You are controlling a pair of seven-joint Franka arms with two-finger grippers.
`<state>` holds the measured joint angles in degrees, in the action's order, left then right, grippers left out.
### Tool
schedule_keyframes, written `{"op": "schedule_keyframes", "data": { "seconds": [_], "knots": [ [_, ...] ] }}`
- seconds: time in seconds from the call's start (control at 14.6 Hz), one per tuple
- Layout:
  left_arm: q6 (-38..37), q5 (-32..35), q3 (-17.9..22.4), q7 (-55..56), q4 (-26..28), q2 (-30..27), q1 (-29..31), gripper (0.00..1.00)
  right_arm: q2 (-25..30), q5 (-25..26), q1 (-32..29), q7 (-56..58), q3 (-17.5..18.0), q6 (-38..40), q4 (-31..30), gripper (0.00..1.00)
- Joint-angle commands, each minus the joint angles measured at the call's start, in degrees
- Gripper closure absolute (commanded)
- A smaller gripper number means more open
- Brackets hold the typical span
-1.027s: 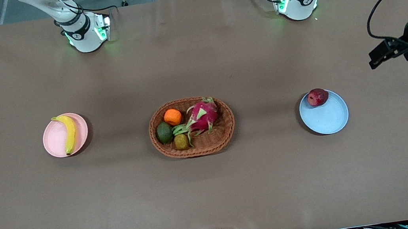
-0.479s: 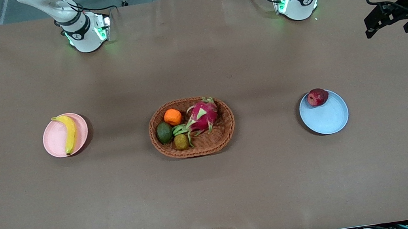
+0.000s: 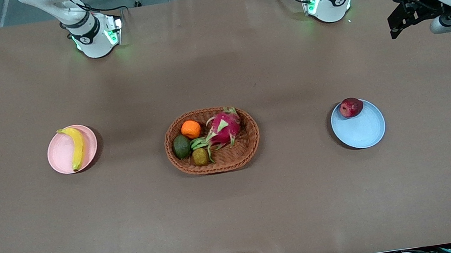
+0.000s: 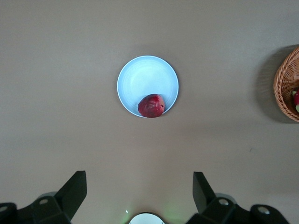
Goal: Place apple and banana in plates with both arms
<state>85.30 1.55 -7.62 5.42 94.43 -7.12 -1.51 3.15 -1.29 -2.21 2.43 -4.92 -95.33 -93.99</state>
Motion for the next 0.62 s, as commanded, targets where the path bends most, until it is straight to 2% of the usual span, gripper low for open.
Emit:
{"op": "schedule_keyframes", "data": {
  "seconds": [0.0, 0.14, 0.55],
  "knots": [
    [0.3, -0.9, -1.8, -0.1, 0.6, -1.0, 2.5, 0.00, 3.8, 1.0, 0.5, -0.7, -0.4, -2.0, -5.1, 0.00],
    [0.3, -1.0, -1.7, -0.1, 0.4, -1.0, 2.5, 0.00, 4.8, 1.1, 0.6, -0.7, -0.4, -2.2, -6.6, 0.00],
    [0.3, -1.2, -1.3, -1.4, -2.4, 1.3, 2.5, 0.00, 4.5, 1.1, 0.4, -0.5, -0.4, -1.8, -5.5, 0.00]
  ]
}}
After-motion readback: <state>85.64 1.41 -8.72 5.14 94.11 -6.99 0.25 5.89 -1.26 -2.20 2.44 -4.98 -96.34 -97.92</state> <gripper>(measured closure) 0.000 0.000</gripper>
